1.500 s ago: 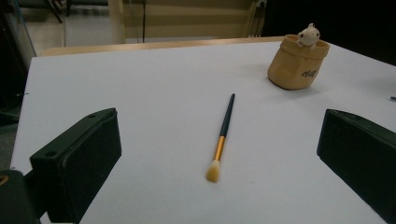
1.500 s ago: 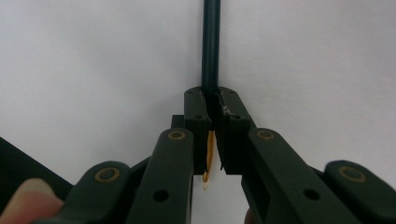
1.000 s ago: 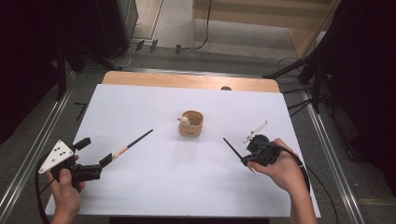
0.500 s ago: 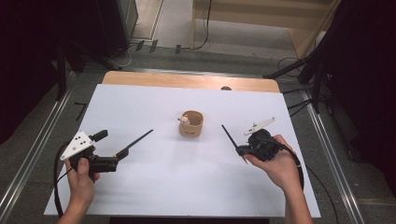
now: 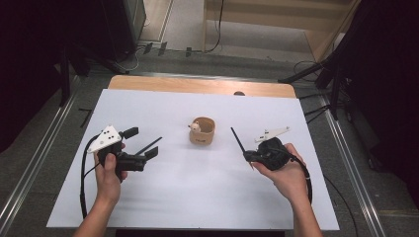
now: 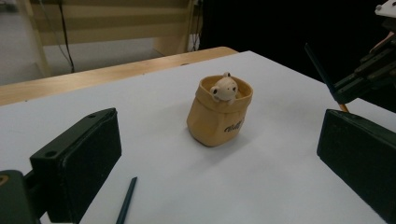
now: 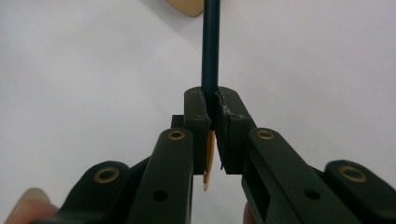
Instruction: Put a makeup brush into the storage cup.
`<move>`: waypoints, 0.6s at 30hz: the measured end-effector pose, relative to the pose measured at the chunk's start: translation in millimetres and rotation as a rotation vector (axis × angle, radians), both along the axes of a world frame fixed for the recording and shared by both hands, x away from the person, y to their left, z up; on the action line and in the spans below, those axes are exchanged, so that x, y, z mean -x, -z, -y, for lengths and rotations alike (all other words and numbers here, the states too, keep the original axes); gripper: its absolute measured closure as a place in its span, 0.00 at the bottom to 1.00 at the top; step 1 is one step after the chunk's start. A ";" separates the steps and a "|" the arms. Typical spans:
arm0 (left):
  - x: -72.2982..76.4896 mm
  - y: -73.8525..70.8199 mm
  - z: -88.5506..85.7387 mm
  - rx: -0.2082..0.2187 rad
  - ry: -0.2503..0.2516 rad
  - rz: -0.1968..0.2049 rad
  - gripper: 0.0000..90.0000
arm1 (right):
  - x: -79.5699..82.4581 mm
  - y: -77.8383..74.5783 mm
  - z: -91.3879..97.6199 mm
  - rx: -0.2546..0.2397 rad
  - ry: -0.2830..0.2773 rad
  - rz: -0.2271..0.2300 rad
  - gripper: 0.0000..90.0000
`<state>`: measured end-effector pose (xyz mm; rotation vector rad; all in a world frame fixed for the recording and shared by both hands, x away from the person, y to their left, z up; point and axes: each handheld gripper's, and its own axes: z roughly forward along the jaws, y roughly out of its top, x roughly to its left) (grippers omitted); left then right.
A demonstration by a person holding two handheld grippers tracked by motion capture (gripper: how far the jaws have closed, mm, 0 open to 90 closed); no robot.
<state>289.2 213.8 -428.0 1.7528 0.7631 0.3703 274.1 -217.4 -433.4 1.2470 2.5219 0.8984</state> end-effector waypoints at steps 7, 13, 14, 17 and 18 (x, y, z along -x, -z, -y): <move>-5.7 -1.8 12.3 0.010 0.030 0.005 0.00 | 0.9 1.6 -6.4 0.001 0.011 0.019 0.94; -8.9 1.4 17.1 0.023 0.055 -0.009 0.00 | 1.4 1.6 -11.7 0.004 0.020 0.048 0.94; -8.9 2.0 18.5 0.014 0.065 -0.010 0.00 | 1.2 2.3 -12.4 0.005 0.016 0.054 0.94; -7.8 4.1 21.6 0.011 0.091 -0.022 0.00 | 2.5 3.5 -15.0 0.011 0.019 0.060 0.94; -7.6 4.7 22.4 0.010 0.098 -0.024 0.00 | 2.7 3.9 -15.8 0.010 0.021 0.063 0.94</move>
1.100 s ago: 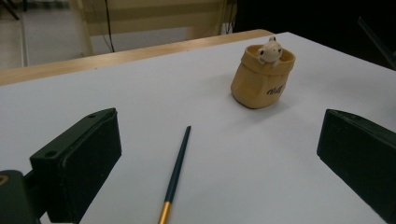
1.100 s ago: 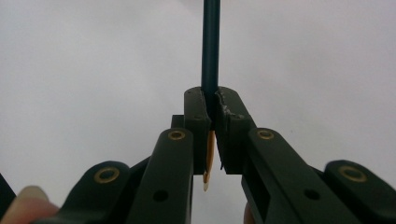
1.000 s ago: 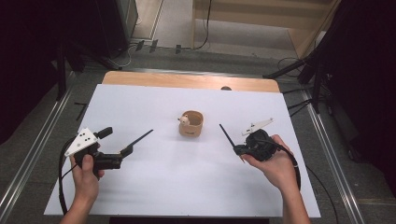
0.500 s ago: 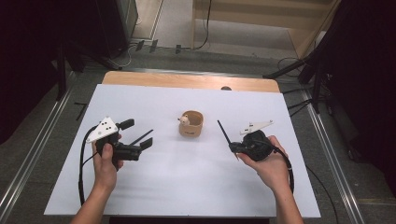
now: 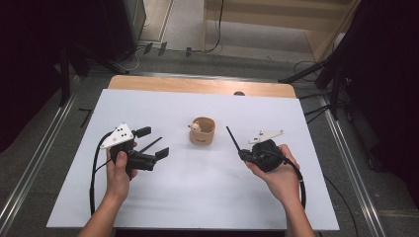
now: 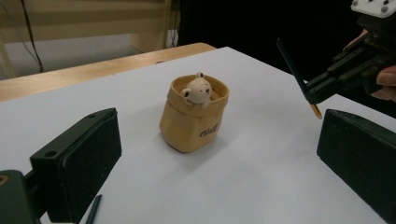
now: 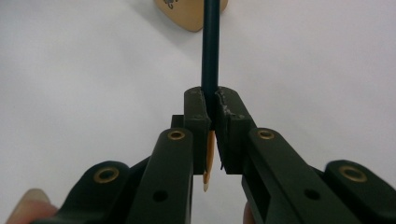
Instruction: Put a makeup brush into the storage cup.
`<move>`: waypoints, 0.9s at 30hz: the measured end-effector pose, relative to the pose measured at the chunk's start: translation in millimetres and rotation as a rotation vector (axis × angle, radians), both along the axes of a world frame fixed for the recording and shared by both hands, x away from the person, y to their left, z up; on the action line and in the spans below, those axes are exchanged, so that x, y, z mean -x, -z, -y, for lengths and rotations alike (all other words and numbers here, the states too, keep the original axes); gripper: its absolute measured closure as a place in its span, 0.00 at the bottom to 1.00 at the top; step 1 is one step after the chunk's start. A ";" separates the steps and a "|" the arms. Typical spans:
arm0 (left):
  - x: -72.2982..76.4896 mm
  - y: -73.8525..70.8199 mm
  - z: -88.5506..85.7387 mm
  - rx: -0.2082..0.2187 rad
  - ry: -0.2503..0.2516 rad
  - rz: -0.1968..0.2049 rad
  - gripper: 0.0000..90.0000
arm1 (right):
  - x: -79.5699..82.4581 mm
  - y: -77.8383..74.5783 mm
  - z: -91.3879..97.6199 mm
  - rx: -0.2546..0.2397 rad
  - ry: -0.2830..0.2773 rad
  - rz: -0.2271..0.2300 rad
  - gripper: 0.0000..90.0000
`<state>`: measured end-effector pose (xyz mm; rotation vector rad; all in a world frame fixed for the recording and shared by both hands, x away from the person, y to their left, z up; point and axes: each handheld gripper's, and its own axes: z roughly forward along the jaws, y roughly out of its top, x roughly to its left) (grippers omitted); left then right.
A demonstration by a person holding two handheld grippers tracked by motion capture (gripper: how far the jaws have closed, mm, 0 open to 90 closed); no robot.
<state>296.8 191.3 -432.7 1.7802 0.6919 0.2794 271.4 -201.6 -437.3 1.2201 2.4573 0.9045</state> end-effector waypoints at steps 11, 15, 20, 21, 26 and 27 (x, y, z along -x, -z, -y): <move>4.6 1.8 14.9 0.027 0.091 -0.023 0.04 | 3.8 3.4 -10.9 -0.006 -0.029 0.039 0.94; 5.9 1.4 19.3 0.026 0.114 -0.029 0.08 | 6.0 2.5 -17.3 0.016 -0.045 0.056 0.94; 7.5 0.5 24.2 0.017 0.120 -0.026 0.16 | 9.4 2.1 -25.8 0.070 -0.083 0.117 0.94; 7.9 0.1 25.1 0.015 0.118 -0.030 0.17 | 9.9 2.0 -26.8 0.079 -0.089 0.120 0.94; 9.0 -0.9 28.3 0.009 0.126 -0.036 0.24 | 10.7 3.2 -31.9 0.112 -0.125 0.150 0.94; 9.1 -0.9 28.9 0.009 0.130 -0.038 0.25 | 11.0 3.4 -32.5 0.116 -0.128 0.154 0.94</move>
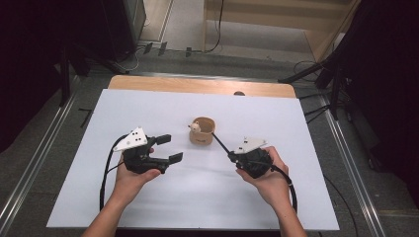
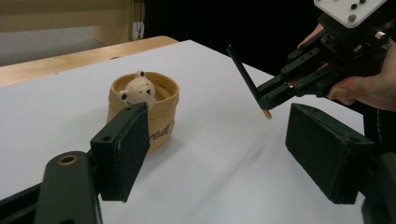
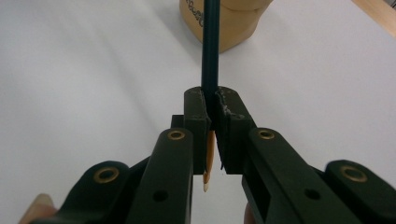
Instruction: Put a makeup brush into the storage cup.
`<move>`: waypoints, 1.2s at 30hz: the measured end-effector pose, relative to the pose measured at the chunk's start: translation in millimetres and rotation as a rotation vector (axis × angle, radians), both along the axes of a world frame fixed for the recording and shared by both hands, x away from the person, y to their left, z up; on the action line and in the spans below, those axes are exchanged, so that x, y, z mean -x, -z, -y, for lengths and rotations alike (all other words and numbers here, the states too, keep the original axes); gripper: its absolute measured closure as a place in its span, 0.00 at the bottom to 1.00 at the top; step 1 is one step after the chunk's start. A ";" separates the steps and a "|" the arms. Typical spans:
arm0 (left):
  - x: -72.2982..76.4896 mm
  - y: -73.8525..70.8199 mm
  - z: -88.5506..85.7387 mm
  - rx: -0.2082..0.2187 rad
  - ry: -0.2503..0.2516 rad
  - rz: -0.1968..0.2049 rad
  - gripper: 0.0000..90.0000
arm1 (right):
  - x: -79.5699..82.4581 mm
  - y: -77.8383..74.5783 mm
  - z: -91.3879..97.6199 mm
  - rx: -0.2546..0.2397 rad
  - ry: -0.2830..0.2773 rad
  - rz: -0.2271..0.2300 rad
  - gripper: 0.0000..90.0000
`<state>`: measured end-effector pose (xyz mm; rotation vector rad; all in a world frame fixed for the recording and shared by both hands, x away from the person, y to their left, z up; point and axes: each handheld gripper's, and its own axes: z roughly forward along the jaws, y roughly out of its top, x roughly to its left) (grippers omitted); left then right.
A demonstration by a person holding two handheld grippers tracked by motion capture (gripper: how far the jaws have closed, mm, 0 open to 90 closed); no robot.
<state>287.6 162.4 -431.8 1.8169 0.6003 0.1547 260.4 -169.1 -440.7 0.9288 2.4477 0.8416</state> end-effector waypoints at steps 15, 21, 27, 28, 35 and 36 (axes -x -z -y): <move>0.2 1.4 8.4 -0.028 0.011 -0.026 0.34 | 4.0 3.3 -14.1 0.097 -0.072 0.089 0.94; -0.2 2.5 12.2 -0.042 0.017 -0.037 0.37 | 5.6 3.6 -18.4 0.124 -0.089 0.116 0.94; -1.5 3.5 17.5 -0.062 0.028 -0.055 0.41 | 7.5 4.1 -22.2 0.155 -0.113 0.136 0.94; -1.7 3.5 17.8 -0.063 0.030 -0.055 0.42 | 7.6 4.2 -22.8 0.161 -0.116 0.142 0.94; -2.4 3.2 19.8 -0.059 0.026 -0.067 0.48 | 9.3 5.4 -27.5 0.192 -0.140 0.164 0.94; -2.5 3.3 19.7 -0.058 0.026 -0.069 0.48 | 10.1 5.6 -28.4 0.197 -0.138 0.166 0.94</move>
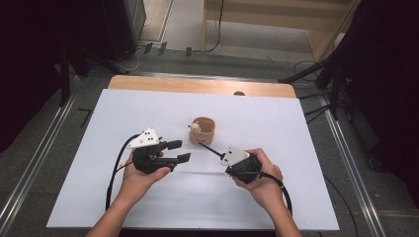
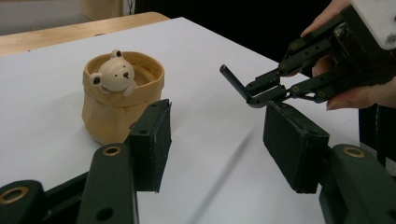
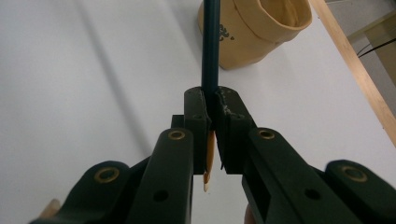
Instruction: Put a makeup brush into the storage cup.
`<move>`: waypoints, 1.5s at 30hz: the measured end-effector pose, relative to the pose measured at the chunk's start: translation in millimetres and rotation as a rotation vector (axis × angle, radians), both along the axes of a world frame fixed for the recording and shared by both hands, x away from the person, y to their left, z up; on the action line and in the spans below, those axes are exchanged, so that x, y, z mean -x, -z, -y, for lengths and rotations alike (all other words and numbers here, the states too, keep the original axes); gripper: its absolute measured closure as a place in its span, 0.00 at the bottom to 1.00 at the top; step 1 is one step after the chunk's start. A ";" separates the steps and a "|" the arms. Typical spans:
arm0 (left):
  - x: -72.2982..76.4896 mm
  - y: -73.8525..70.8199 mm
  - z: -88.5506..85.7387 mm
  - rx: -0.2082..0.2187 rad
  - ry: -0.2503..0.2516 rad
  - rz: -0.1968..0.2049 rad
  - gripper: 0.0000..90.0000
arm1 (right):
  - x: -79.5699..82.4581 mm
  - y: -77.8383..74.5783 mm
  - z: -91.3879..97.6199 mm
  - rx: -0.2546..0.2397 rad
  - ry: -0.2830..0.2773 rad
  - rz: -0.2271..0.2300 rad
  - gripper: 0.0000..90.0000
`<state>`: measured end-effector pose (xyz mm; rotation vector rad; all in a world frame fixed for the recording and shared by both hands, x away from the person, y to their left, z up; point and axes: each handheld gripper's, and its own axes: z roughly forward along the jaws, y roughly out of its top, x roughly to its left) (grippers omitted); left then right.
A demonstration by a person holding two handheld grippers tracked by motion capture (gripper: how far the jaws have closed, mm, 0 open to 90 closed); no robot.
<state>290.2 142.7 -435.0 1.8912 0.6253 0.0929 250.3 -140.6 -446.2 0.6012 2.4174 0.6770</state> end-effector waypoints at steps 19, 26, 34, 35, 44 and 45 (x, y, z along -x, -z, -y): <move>-1.1 4.1 10.0 0.006 0.062 -0.064 0.66 | 7.4 3.8 -19.3 0.077 -0.093 0.050 0.94; -1.0 5.1 12.6 0.002 0.090 -0.076 0.73 | 8.9 3.8 -21.8 0.086 -0.111 0.057 0.94; -2.5 6.9 14.1 0.010 0.115 -0.104 0.81 | 10.7 4.3 -24.4 0.096 -0.137 0.068 0.94; -2.5 7.0 14.3 0.010 0.117 -0.106 0.82 | 10.8 4.2 -24.4 0.099 -0.143 0.073 0.94; -2.3 6.8 14.8 0.003 0.150 -0.123 0.95 | 12.3 4.7 -25.1 0.107 -0.159 0.082 0.94; -2.3 6.8 14.8 0.003 0.150 -0.123 0.96 | 12.3 4.7 -25.1 0.107 -0.159 0.082 0.94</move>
